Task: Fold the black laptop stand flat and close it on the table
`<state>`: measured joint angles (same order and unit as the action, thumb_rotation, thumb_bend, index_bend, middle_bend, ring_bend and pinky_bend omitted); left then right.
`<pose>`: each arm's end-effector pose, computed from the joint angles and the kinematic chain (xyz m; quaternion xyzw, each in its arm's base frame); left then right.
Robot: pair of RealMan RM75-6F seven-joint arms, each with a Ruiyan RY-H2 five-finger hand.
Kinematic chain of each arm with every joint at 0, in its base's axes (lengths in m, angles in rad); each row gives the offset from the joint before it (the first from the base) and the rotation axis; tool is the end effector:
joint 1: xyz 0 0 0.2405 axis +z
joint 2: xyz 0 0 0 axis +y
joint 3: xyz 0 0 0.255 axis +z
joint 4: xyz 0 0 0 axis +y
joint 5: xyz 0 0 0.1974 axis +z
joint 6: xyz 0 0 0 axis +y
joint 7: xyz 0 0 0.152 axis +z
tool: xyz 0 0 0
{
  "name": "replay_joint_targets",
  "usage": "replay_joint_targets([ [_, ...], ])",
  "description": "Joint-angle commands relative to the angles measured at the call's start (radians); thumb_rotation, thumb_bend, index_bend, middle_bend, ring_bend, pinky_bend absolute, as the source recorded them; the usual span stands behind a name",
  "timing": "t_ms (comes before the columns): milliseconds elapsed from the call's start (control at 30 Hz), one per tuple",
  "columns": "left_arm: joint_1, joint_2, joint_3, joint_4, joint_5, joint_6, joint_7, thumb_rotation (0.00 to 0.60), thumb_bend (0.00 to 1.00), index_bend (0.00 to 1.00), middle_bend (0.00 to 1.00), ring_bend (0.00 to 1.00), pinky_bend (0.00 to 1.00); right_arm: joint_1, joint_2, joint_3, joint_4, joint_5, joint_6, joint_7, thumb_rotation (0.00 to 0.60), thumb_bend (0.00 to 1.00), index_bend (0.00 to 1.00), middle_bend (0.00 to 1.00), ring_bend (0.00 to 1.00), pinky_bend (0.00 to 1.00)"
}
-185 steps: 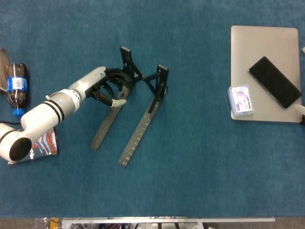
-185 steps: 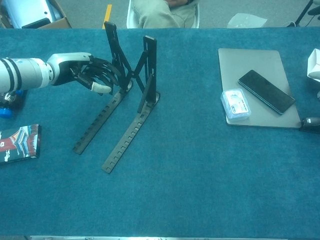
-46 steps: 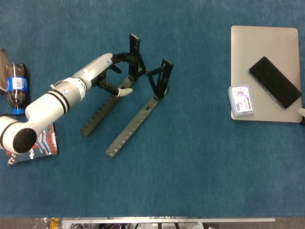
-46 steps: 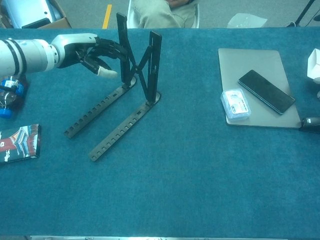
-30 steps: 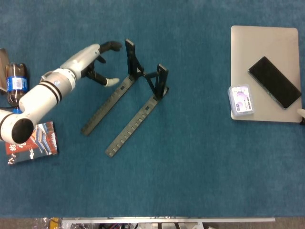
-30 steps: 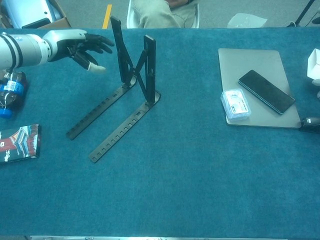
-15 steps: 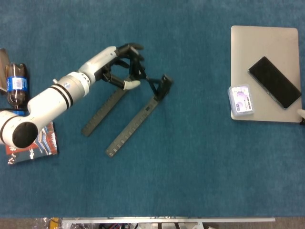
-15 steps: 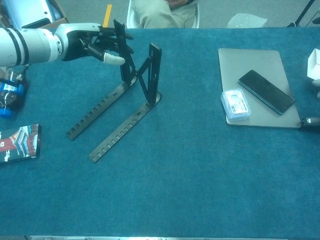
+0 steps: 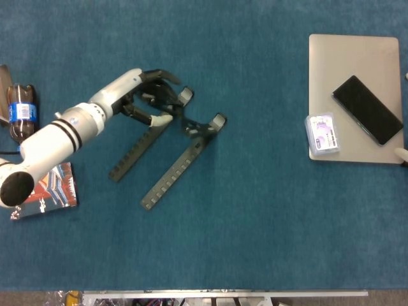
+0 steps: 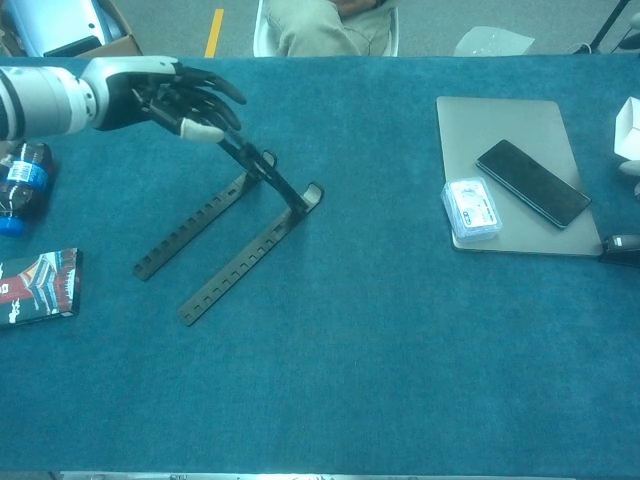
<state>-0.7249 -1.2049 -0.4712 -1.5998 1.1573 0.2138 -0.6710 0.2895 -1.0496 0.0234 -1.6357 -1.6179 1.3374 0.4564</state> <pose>-0.1377 0.3670 0.0573 -0.5683 -0.7301 -0.3446 0.1588 -0.2588 -0.2368 0.1587 0.6139 -0.4766 0.4926 0.3916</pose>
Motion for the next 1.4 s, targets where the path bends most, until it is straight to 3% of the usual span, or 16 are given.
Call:
replay_joint_targets([
  [33,0.012,0.014,0.014,0.016,0.026,0.007,0.018,0.6,0.25,0.23,0.33,0.23,0.19,0.001,-0.001,0.0,-0.003,0.0,-0.002,-0.002,0.6,0.09,0.08,0.15,0.14,0.22],
  [267,0.031,0.051,0.031,0.018,0.058,0.044,0.038,0.6,0.25,0.23,0.3,0.2,0.19,0.007,-0.004,0.001,-0.007,-0.005,-0.006,-0.006,0.6,0.09,0.08,0.15,0.14,0.22],
  [733,0.023,0.151,0.07,-0.091,0.1,0.106,0.078,0.6,0.25,0.19,0.25,0.17,0.19,0.01,-0.007,0.0,0.009,-0.011,-0.002,0.016,0.6,0.09,0.08,0.15,0.14,0.22],
  [1400,0.009,0.23,0.159,-0.175,-0.043,0.208,0.158,0.6,0.25,0.08,0.15,0.13,0.19,0.009,-0.014,-0.007,0.044,-0.014,0.002,0.057,0.6,0.09,0.08,0.15,0.14,0.22],
])
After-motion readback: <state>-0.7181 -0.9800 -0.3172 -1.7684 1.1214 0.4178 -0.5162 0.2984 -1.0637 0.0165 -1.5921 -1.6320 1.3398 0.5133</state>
